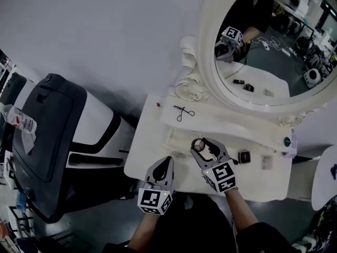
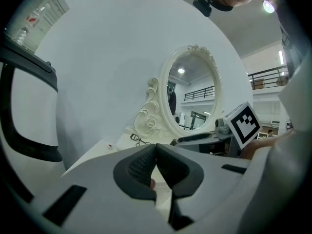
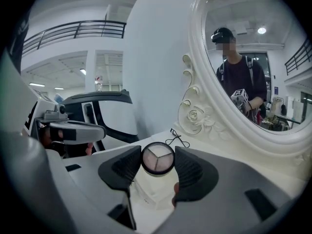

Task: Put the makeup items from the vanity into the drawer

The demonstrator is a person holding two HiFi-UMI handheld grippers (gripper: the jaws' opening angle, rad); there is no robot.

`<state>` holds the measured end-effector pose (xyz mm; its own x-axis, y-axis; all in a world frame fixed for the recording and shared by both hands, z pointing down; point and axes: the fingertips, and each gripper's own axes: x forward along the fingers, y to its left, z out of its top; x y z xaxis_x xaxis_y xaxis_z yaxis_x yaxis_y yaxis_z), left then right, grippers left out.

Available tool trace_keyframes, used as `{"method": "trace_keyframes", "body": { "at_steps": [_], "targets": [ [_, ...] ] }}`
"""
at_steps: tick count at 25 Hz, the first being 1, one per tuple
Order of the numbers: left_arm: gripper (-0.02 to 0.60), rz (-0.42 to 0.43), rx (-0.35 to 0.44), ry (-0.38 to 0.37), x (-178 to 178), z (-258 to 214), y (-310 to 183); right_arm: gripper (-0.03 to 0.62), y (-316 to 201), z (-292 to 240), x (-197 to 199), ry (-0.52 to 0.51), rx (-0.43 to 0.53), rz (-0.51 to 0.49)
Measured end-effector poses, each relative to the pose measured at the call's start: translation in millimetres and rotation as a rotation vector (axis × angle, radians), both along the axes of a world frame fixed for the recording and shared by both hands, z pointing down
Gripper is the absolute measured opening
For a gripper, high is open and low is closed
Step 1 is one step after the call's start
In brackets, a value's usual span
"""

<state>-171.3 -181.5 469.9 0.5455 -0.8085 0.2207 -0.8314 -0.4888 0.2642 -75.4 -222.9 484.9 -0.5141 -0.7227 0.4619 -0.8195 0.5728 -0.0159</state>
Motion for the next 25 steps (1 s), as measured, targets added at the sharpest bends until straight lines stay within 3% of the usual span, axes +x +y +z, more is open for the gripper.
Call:
{"method": "trace_keyframes", "body": {
  "at_steps": [8, 16, 25],
  "targets": [
    [0.015, -0.025, -0.023, 0.002, -3, 13, -20, 0.23, -21, 23, -14, 0.028, -0.047, -0.052],
    [0.015, -0.062, -0.047, 0.0, -1, 29, -32, 0.23, -40, 62, -43, 0.074, -0.151, -0.17],
    [0.015, -0.096, -0.084, -0.004, -8, 48, -32, 0.23, -53, 120, -69, 0.222, -0.292, -0.319]
  ]
}}
